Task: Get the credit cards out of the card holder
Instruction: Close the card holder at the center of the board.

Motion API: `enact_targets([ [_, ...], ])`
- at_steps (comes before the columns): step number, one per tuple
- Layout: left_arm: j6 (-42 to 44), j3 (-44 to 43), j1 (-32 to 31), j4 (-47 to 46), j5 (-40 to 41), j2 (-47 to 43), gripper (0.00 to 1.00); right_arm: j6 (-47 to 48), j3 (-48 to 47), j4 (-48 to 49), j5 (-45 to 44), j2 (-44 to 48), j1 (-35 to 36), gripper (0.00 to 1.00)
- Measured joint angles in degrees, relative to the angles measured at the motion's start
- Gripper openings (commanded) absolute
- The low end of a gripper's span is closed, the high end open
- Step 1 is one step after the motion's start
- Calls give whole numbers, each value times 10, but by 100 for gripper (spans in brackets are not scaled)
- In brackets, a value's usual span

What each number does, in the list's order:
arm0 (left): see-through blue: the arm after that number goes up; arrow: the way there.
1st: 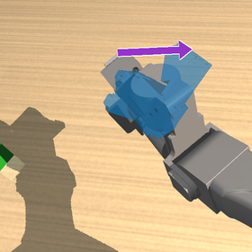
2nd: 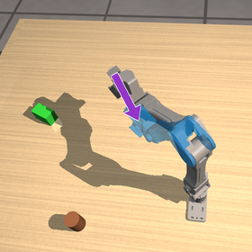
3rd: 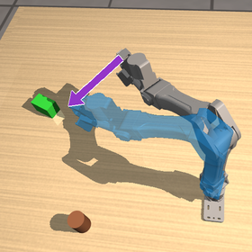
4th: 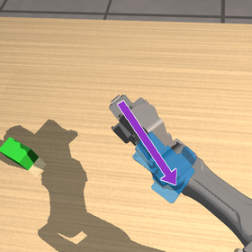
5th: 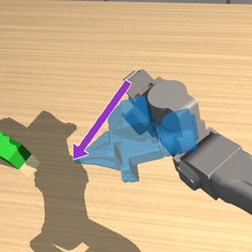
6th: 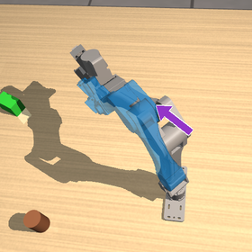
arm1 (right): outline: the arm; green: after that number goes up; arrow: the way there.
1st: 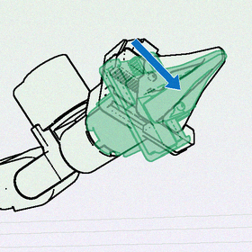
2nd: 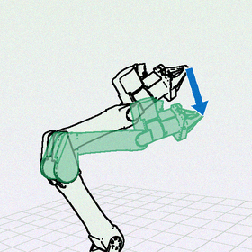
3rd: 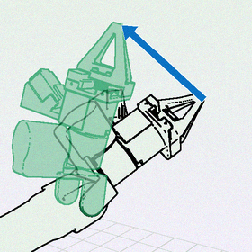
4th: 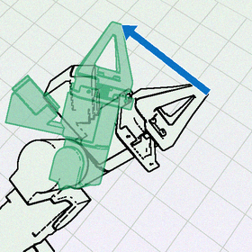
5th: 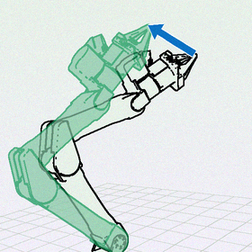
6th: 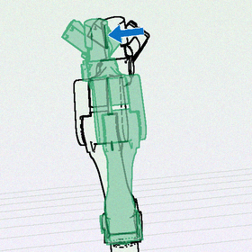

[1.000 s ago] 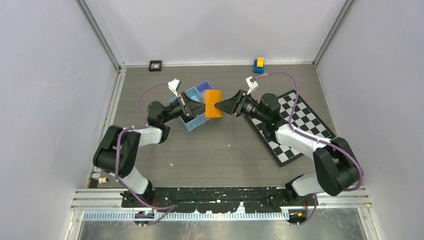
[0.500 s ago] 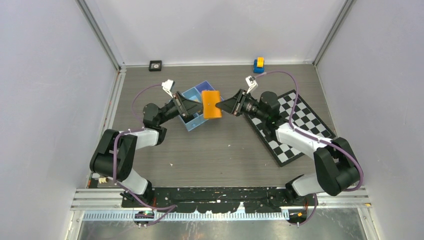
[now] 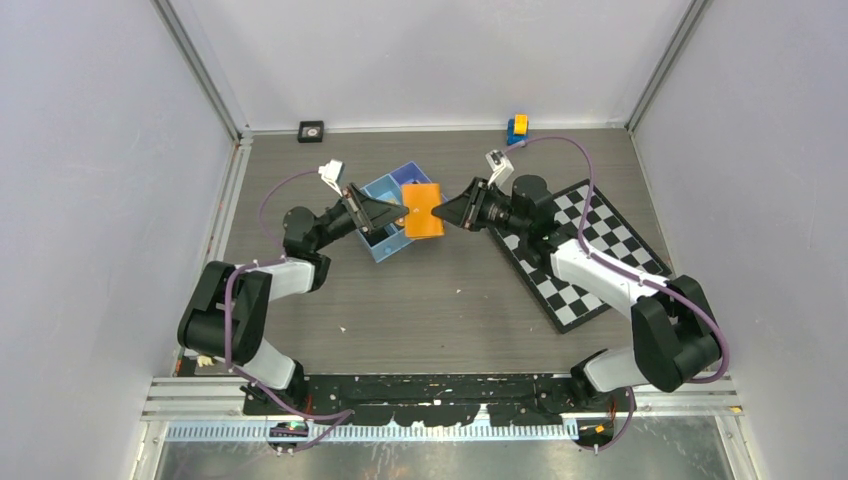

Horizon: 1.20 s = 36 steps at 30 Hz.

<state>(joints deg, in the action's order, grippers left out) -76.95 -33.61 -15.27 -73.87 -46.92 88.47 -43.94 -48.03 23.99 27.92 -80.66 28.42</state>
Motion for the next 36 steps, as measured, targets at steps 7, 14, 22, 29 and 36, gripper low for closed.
enact_targets([
  [7,74,0,-3,117,19,-31,7,27,-18,-57,-28,0,14,10],
  [14,225,-21,-40,337,103,-100,5,71,-49,-157,-106,-5,41,11],
  [22,323,-91,-74,516,154,-83,9,82,-59,-215,-154,-21,49,10],
  [29,358,-119,-96,594,173,-32,46,87,-59,-258,-170,-56,49,10],
  [36,388,-120,-103,668,231,-60,63,75,-67,-244,-120,-179,-2,13],
])
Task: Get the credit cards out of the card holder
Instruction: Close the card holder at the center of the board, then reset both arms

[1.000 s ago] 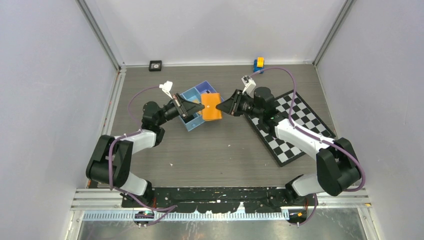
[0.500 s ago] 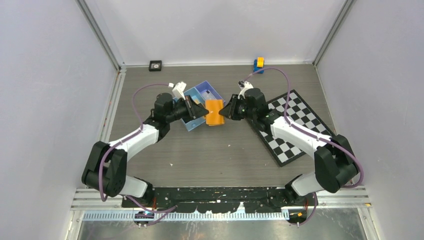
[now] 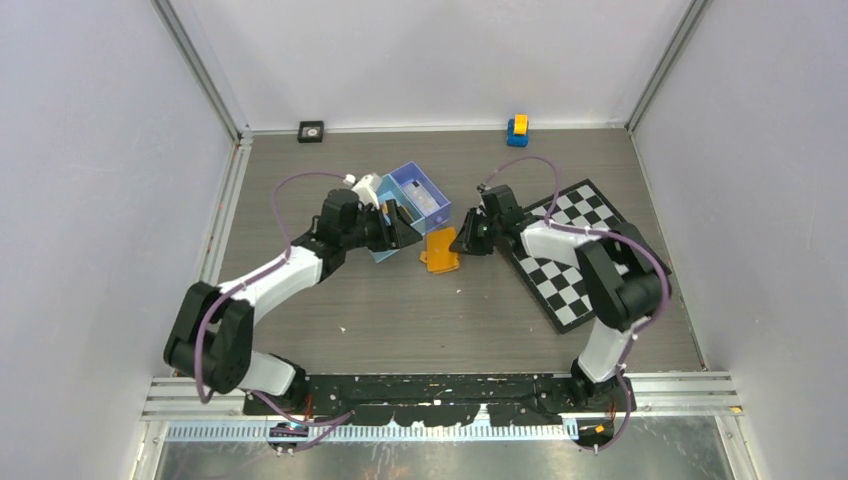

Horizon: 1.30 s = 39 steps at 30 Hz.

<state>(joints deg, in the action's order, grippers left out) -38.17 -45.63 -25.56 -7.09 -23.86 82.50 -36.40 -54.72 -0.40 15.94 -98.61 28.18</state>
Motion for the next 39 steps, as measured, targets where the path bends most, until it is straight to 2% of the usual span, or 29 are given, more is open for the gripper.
enact_targets([
  [3,12,5,0,5,31,-53,63,-9,-11,0,15,-64,-23,31],
  [5,19,10,0,5,49,-86,64,-14,-24,3,25,-75,-30,43],
  [6,24,13,0,5,56,-99,67,-12,-30,2,21,-75,-30,48],
  [7,28,16,0,5,63,-108,78,-10,-33,-1,16,-75,-30,51],
  [8,32,20,0,5,73,-117,96,-8,-35,-1,10,-73,-30,54],
  [9,40,25,0,5,82,-125,99,-6,-35,-3,5,-70,-30,56],
  [13,72,60,0,0,106,-162,100,7,-12,-23,-31,-11,-29,64],
  [18,129,115,0,-22,136,-231,100,30,26,-30,-96,116,-29,68],
  [25,190,134,0,-30,218,-278,100,70,101,16,-208,275,-29,70],
  [31,234,157,0,-26,285,-305,100,121,162,66,-289,345,-29,69],
  [34,257,166,0,-28,313,-316,100,158,201,88,-338,377,-29,74],
  [39,298,171,0,-31,368,-304,100,232,268,147,-403,384,-31,74],
])
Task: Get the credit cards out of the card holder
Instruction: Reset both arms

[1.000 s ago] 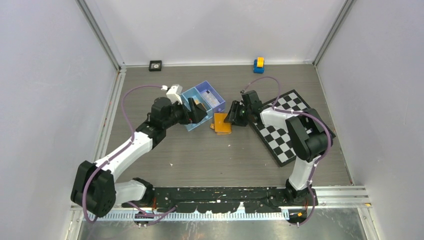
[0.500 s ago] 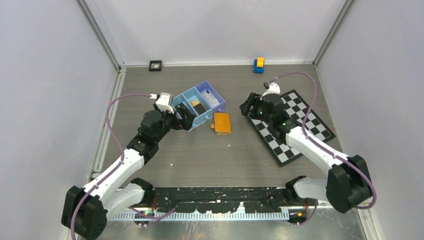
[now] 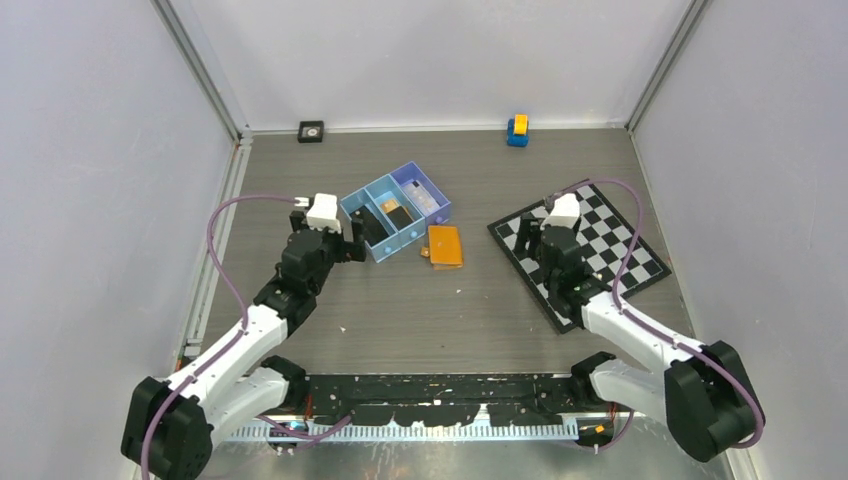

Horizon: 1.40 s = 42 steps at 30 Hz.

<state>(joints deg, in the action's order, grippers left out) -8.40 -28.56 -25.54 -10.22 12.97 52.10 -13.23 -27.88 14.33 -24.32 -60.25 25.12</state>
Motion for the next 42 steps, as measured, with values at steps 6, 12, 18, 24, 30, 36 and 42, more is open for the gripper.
enact_targets([
  [6,35,32,2,-30,59,6,100,87,68,81,-17,-36,-69,72],
  [12,57,94,26,-103,86,38,100,117,128,288,7,-175,-147,75],
  [18,72,111,35,-159,112,66,100,99,137,441,7,-296,-190,77],
  [24,74,158,68,-266,115,122,99,70,110,433,-9,-299,-208,86],
  [30,91,168,89,-346,112,214,96,63,105,433,-16,-299,-208,87],
  [36,127,155,99,-402,90,257,97,59,105,433,-18,-299,-208,87],
  [42,127,141,157,-473,40,382,99,58,105,432,-19,-299,-208,87],
])
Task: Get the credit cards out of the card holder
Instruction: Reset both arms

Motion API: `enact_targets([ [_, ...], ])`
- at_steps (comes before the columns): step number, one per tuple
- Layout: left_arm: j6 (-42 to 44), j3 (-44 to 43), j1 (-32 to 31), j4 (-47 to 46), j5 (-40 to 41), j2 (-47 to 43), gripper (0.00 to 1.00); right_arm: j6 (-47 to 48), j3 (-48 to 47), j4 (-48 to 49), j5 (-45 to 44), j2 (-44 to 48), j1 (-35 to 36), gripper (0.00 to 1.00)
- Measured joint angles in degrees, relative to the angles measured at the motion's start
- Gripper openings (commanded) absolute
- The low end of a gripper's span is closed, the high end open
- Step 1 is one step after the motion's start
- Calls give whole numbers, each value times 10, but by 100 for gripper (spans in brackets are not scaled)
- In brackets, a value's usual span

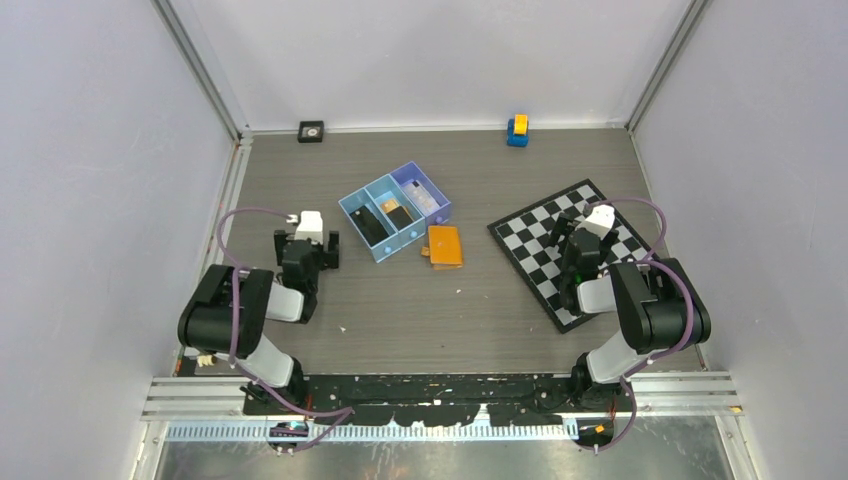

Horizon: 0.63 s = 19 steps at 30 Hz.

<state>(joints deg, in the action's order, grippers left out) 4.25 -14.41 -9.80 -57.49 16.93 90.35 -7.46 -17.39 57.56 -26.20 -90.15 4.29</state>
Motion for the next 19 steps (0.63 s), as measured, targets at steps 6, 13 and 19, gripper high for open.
enact_targets([
  [6,-22,-42,28,21,-32,-4,100,0,0,0,-1,0,0,88],
  [13,-26,-43,29,23,-44,-4,100,0,0,0,-1,0,0,88],
  [19,-26,-43,29,25,-46,-4,100,0,0,0,-2,0,0,88],
])
